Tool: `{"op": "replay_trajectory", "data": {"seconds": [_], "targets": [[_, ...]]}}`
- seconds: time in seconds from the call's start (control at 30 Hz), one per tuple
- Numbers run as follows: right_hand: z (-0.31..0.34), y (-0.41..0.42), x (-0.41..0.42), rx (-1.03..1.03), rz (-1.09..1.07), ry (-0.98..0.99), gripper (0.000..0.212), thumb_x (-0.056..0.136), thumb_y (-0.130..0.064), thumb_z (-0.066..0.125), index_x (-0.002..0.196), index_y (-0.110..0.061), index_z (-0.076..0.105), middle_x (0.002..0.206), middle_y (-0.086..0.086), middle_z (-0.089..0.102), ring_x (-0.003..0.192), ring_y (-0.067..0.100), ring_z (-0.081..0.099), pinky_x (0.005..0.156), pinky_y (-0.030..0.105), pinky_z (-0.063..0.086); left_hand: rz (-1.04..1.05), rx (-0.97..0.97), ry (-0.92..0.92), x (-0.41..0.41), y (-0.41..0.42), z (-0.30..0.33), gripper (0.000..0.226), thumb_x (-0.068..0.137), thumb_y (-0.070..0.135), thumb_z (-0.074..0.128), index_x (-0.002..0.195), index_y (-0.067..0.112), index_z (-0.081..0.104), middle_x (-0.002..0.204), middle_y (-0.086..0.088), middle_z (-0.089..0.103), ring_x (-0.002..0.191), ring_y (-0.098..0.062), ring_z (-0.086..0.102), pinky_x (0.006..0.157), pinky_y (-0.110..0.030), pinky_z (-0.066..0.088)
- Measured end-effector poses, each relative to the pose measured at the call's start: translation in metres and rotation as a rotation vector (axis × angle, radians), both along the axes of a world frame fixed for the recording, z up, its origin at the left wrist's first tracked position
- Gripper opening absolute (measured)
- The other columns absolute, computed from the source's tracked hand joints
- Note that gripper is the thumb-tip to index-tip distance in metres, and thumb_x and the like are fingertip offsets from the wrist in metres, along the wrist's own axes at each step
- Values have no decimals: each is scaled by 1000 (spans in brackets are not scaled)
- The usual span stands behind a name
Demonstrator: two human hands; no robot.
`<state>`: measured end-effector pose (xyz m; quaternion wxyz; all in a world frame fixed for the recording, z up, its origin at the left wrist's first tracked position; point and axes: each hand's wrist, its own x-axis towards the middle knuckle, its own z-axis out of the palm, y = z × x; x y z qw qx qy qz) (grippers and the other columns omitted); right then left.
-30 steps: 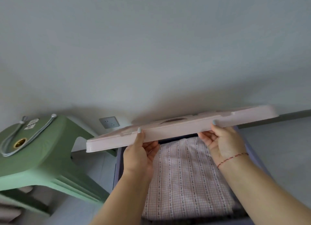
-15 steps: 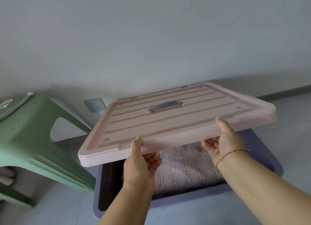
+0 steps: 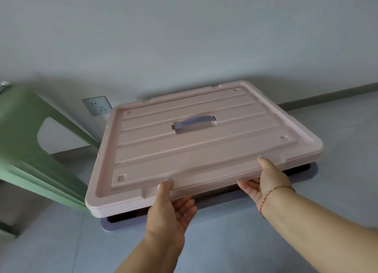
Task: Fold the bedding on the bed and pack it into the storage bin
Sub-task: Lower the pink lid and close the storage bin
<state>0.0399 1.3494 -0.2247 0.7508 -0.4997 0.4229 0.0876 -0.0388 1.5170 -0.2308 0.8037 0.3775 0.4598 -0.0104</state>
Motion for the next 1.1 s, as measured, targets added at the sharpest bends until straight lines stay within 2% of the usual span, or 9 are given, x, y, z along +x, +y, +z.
{"op": "replay_trajectory", "data": {"seconds": [0.13, 0.33, 0.43, 0.5, 0.6, 0.73, 0.8, 0.9, 1.1], "targets": [[4, -5, -10, 9, -4, 32, 41, 91, -36, 59, 123, -12, 51, 126, 18, 50, 66, 27, 59, 51, 36, 55, -61, -32, 52, -13, -6, 1, 48, 86, 42, 64, 106, -2, 63, 82, -18, 69, 74, -26, 66, 56, -33, 54], [-5, -10, -25, -115, 92, 145, 37, 95, -33, 51, 124, -10, 48, 103, 11, 48, 66, 23, 52, 48, 38, 45, -176, -3, 126, -24, -5, -2, 55, 87, 47, 60, 98, -8, 64, 78, -18, 71, 70, -26, 64, 59, -34, 51], [-4, -15, -25, -233, 137, 124, 23, 95, -29, 51, 110, -13, 48, 88, 6, 47, 70, 22, 50, 52, 34, 41, -337, 40, 154, -27, -7, 3, 61, 91, 52, 51, 97, -7, 67, 73, -16, 73, 58, -23, 63, 54, -29, 49], [0, -17, -19, -336, 209, 57, 20, 92, -29, 55, 100, -11, 50, 85, 6, 50, 77, 26, 51, 64, 36, 43, -394, 144, 123, -22, -10, 11, 58, 94, 48, 46, 91, -5, 69, 70, -14, 72, 54, -21, 60, 51, -26, 45], [11, -13, -4, -492, 395, -125, 23, 91, -26, 57, 77, -8, 51, 67, 6, 48, 63, 24, 47, 70, 35, 41, -362, 457, -19, 0, -5, 20, 45, 98, 33, 44, 81, -1, 68, 62, -10, 66, 49, -18, 52, 48, -26, 39], [22, -15, 40, -798, 596, -351, 27, 92, -29, 52, 69, -17, 44, 65, 0, 44, 60, 19, 42, 57, 27, 32, -402, 1117, -87, 39, 27, 17, 31, 97, 29, 42, 83, 8, 60, 88, -11, 67, 76, -24, 56, 75, -40, 48], [21, -23, 68, -1053, 689, -399, 21, 92, -38, 50, 92, -19, 56, 90, -1, 55, 83, 21, 53, 73, 30, 42, -520, 1329, -36, 63, 44, 9, 37, 97, 35, 38, 110, 9, 62, 118, -17, 63, 103, -30, 57, 92, -44, 44], [8, -35, 110, -1369, 835, -350, 52, 93, -50, 43, 132, -17, 49, 133, 5, 50, 124, 28, 45, 99, 37, 39, -708, 1526, 23, 100, 50, -1, 55, 99, 45, 32, 146, 17, 36, 152, -8, 35, 140, -28, 29, 116, -44, 23], [-19, -62, 159, -1590, 874, -137, 63, 93, -56, 30, 138, -13, 40, 138, 9, 43, 126, 29, 40, 97, 39, 36, -823, 1671, 231, 148, 62, -16, 60, 100, 50, 20, 153, 23, 15, 162, -7, 9, 149, -26, 3, 120, -52, 2]]}}
